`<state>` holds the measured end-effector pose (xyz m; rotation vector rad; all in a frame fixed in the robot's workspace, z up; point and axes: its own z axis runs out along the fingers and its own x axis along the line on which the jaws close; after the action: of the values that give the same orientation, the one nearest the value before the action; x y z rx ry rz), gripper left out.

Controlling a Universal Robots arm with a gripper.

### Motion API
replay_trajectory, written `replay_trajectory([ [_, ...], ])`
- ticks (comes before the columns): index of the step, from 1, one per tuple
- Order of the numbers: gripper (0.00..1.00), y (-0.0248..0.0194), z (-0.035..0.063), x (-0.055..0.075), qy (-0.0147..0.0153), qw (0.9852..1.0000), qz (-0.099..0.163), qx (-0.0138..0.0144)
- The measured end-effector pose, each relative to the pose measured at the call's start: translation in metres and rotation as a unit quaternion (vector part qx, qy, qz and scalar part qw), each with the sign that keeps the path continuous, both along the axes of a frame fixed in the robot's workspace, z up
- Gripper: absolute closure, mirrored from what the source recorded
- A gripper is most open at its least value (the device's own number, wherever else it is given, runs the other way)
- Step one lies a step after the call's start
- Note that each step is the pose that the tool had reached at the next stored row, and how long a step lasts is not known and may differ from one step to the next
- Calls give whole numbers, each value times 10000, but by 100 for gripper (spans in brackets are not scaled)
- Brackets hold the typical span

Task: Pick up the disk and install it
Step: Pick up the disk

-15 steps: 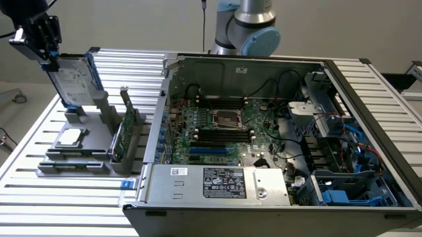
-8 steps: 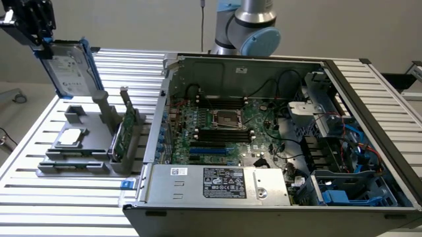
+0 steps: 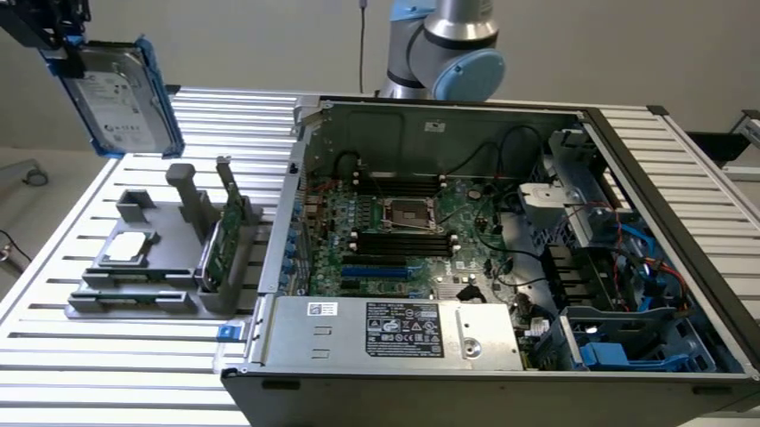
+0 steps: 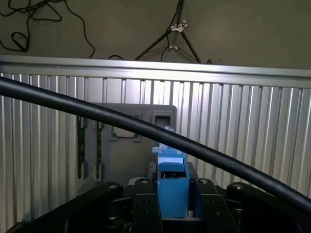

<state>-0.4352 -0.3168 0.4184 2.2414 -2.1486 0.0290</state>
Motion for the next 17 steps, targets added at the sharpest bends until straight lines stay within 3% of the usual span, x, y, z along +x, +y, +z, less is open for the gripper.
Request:
replay_trajectory([
  [6,67,9,213,247,28,10000,0,0],
  [17,67,11,495,748,124,9999,-1,0],
])
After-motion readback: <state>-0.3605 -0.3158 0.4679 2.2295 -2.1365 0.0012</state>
